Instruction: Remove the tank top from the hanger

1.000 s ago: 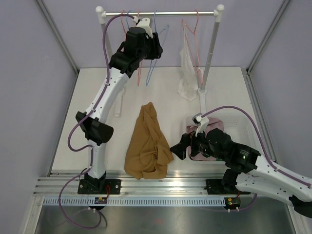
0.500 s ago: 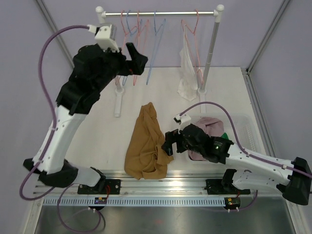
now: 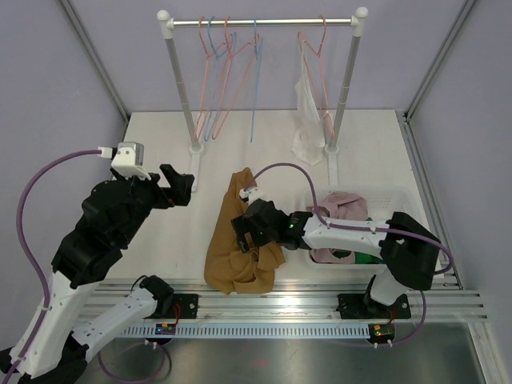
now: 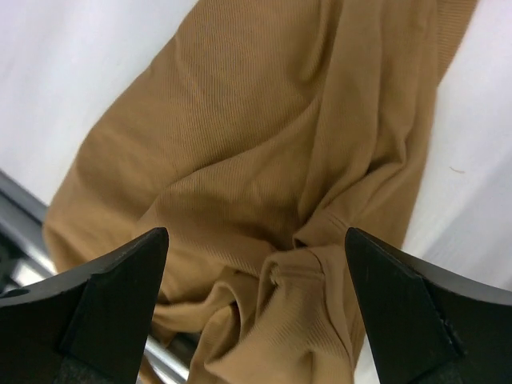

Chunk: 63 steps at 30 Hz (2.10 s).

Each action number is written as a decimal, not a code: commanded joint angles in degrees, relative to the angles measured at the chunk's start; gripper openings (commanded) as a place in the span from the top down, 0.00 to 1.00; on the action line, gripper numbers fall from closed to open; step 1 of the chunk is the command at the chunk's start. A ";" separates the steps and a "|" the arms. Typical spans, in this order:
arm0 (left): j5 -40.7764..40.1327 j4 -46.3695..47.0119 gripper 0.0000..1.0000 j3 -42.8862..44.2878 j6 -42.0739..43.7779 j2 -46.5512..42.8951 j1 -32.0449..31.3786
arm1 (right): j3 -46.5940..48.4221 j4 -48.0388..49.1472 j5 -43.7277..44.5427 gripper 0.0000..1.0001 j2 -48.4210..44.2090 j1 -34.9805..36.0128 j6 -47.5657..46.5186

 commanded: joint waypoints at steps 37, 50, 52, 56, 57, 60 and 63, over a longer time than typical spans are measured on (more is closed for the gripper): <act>-13.44 6.01 0.01 -17.28 5.22 -14.14 2.14 | 11.09 -21.13 21.17 1.00 -34.13 5.26 -4.60; -10.27 6.89 0.01 -17.54 5.57 -14.76 4.68 | 18.99 -44.31 53.17 1.00 -51.81 5.17 3.47; -9.57 6.89 0.01 -17.63 5.66 -14.67 5.12 | 21.10 -47.40 58.34 1.00 -50.68 5.26 5.23; -8.87 6.97 0.01 -17.63 5.66 -14.67 5.65 | 26.28 -61.08 64.52 1.00 -46.55 5.17 13.40; -8.78 7.06 0.01 -17.63 5.66 -14.76 5.74 | 26.73 -63.22 66.53 1.00 -45.58 5.26 15.07; -8.34 7.06 0.01 -17.63 5.66 -14.76 6.00 | 27.09 -71.22 68.31 1.00 -41.10 5.09 22.02; -7.99 7.15 0.01 -17.72 5.66 -14.93 6.36 | 25.69 -77.03 67.61 1.00 -36.62 3.07 29.23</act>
